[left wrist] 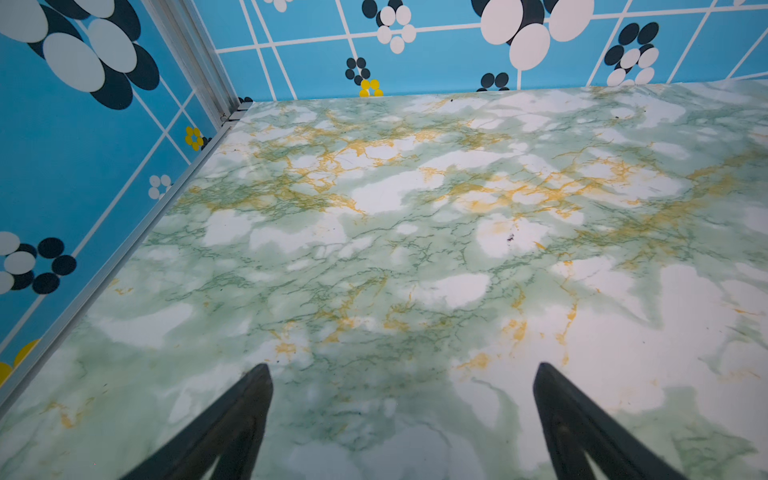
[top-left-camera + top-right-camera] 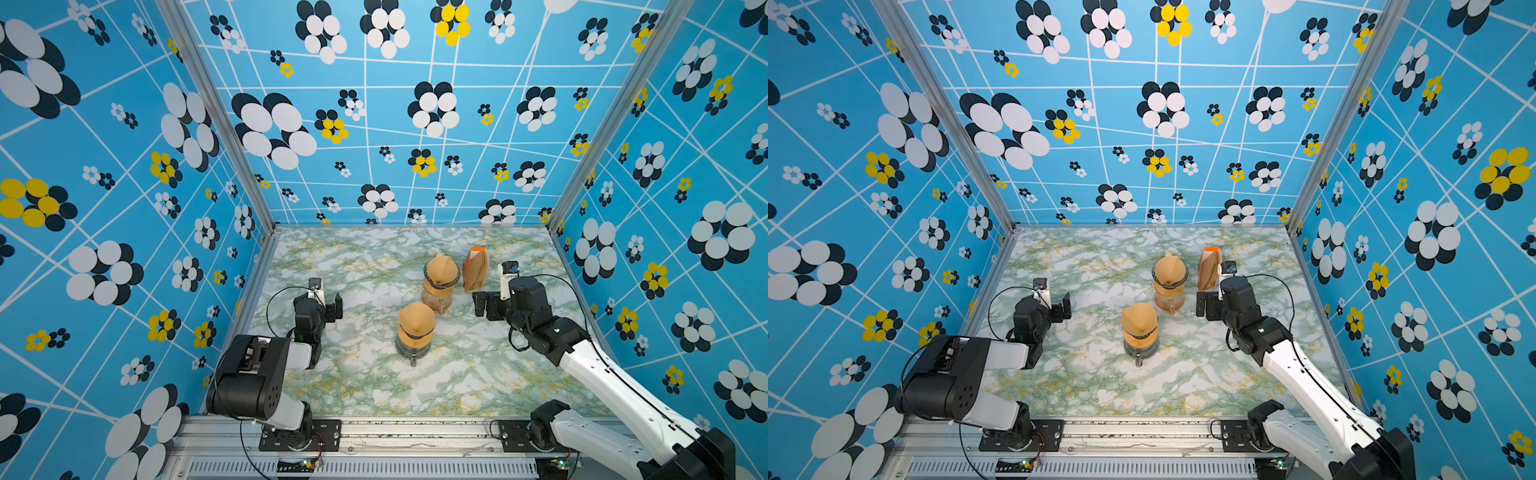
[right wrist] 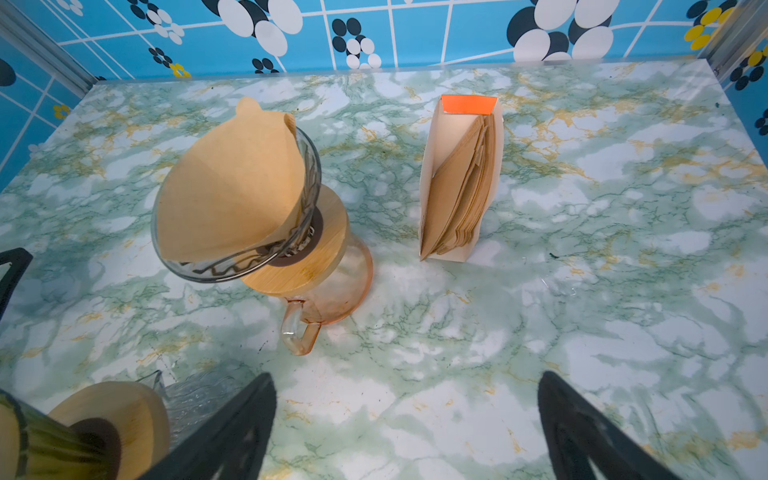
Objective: Place the coffee filter in the dripper
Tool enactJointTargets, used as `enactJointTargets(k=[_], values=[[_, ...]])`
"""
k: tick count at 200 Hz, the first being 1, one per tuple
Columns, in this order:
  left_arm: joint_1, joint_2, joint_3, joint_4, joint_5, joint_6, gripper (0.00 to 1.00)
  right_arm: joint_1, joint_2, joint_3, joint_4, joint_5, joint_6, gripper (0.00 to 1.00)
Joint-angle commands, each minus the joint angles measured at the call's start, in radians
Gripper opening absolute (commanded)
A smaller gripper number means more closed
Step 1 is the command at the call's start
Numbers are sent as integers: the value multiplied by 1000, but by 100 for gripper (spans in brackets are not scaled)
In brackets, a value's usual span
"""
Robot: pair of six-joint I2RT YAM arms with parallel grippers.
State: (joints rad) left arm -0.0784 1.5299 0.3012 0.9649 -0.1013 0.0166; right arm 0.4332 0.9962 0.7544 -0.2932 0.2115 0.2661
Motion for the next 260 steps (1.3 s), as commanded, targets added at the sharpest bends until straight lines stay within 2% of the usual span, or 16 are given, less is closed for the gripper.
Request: enactJointTargets(k=[1, 14, 34, 94, 161, 206, 260], values=[[13, 8, 46, 4, 3, 3, 99, -33, 4, -45, 90, 21, 12, 99], [20, 15, 68, -25, 8, 0, 99, -56, 3, -76, 138, 41, 13, 99], [55, 13, 87, -70, 87, -21, 99, -106, 11, -123, 215, 41, 0, 99], [46, 12, 87, -68, 74, -14, 99, -243, 67, -250, 456, 23, -134, 99], [42, 12, 84, -65, 66, -11, 99, -443, 182, -328, 721, -120, -160, 99], [42, 11, 85, -65, 66, -10, 99, -473, 264, -364, 893, -168, -169, 99], [47, 12, 86, -70, 75, -14, 99, -475, 316, -386, 992, -189, -182, 99]])
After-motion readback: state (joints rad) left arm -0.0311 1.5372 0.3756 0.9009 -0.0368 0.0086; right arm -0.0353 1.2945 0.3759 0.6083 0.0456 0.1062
